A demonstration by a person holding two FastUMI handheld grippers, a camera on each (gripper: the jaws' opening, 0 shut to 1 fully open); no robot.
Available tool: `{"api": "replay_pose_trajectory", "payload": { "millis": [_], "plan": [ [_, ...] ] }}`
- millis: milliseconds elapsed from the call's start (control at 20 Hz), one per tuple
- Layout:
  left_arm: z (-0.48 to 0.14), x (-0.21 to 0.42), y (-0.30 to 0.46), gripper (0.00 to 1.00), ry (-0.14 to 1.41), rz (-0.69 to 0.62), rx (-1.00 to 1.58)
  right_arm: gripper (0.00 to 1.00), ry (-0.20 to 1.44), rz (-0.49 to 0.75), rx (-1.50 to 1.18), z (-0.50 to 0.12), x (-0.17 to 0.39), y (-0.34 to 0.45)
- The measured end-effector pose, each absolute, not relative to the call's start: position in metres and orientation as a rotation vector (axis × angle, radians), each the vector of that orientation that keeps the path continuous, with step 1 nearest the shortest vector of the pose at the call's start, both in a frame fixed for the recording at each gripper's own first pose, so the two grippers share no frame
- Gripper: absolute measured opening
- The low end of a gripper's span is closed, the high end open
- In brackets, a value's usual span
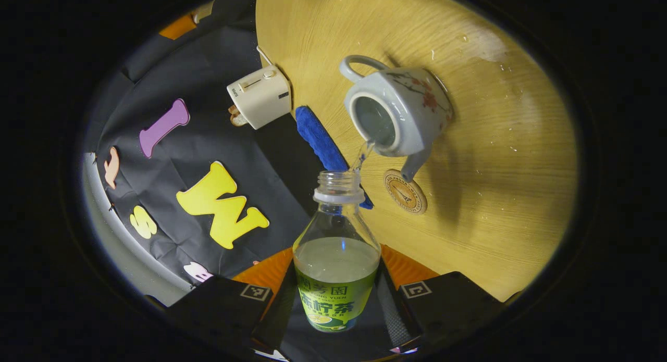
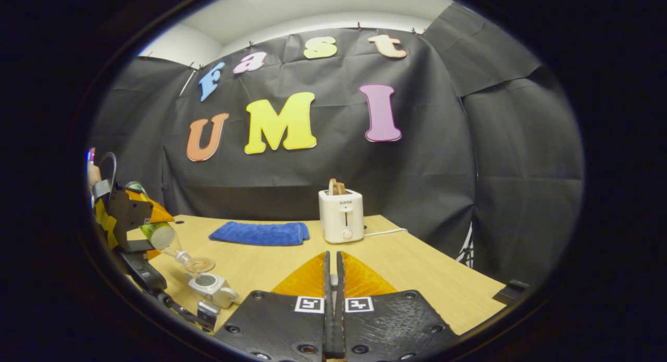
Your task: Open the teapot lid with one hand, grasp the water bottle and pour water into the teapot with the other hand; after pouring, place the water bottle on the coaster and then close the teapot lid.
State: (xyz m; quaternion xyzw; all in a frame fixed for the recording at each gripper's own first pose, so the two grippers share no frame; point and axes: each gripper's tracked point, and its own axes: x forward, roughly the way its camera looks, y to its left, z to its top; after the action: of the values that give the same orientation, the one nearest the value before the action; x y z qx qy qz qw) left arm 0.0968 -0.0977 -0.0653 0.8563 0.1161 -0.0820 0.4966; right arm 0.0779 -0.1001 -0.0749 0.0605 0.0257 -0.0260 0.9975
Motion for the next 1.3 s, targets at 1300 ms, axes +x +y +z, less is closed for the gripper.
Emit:
{"api": "replay_pose_trajectory", "payload": {
  "millis": [1300],
  "plan": [
    [-0.059,0.102,-0.102,0.72,0.23,-0.201,1.982,0.0,0.062,-0.066,0.152,-0.08,0.08,-0.106]
  ]
}}
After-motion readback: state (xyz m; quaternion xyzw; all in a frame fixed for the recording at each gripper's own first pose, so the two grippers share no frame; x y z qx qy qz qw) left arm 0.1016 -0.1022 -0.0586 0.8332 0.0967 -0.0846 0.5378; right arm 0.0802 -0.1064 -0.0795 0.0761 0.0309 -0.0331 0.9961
